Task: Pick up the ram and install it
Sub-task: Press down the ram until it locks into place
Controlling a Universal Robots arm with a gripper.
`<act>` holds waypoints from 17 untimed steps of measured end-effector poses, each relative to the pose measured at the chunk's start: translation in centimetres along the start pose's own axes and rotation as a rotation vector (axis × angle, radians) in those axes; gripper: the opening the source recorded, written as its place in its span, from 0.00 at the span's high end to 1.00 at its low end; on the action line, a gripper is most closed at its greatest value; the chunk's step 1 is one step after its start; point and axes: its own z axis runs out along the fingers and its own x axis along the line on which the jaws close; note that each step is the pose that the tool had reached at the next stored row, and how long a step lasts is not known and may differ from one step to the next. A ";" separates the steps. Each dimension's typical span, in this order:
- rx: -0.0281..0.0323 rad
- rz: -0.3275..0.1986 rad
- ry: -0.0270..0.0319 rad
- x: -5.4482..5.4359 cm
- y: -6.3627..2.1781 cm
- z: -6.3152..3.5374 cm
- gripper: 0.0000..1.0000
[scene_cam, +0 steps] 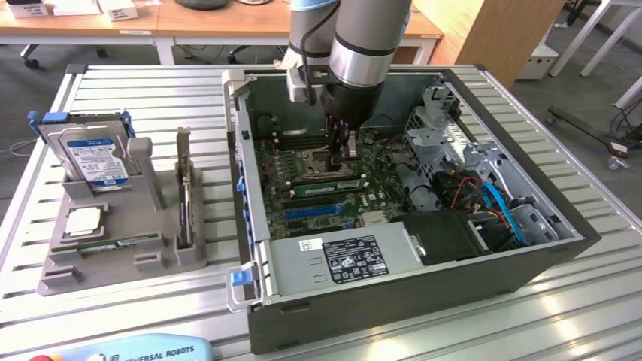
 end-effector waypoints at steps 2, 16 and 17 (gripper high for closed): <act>0.0000 0.000 -0.0001 0.0 -0.45 -0.01 0.90; 0.0000 0.000 0.0000 -0.1 -1.45 -0.03 0.90; 0.0000 0.000 0.0000 -0.1 -1.45 -0.03 0.90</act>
